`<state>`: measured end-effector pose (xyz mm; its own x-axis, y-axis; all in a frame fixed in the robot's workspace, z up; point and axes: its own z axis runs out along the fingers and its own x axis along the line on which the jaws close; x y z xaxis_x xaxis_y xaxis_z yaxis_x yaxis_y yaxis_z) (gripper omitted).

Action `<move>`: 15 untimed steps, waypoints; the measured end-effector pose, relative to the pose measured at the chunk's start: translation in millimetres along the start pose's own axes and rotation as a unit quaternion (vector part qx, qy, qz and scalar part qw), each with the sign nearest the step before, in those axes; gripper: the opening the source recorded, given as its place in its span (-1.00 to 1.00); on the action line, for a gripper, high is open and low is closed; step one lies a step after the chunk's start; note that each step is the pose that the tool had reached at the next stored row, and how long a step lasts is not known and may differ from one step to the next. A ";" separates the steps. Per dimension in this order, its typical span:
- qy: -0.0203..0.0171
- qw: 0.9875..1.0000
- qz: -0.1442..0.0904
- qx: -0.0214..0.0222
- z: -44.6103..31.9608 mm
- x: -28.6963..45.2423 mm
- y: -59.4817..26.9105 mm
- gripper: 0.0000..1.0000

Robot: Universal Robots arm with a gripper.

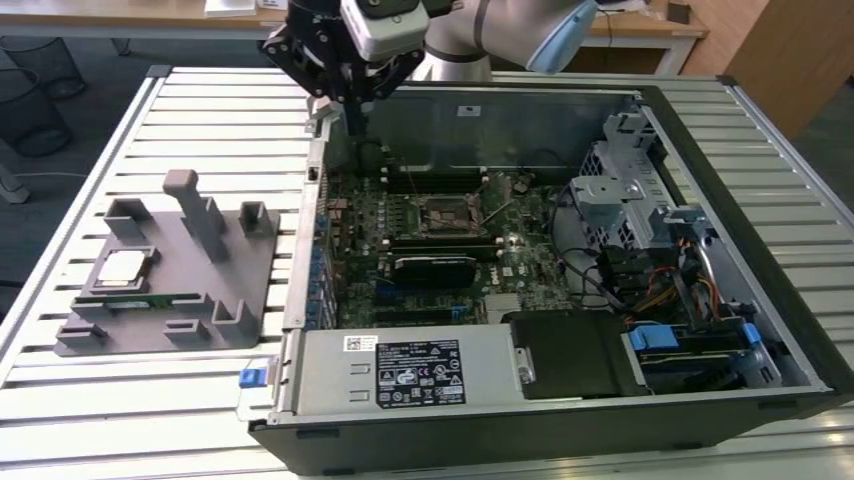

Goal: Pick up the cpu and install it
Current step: 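Reach for the cpu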

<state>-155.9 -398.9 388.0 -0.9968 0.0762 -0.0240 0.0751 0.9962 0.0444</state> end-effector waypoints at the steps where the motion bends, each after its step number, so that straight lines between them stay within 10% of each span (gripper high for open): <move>1: 0.000 1.000 0.000 0.000 0.1 0.3 0.0 -0.79; 15: 0.000 1.000 0.000 0.000 1.1 4.6 -0.4 -0.79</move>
<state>-160.5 -398.9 386.7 -0.9968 0.0762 -0.0237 0.0751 0.9962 0.0443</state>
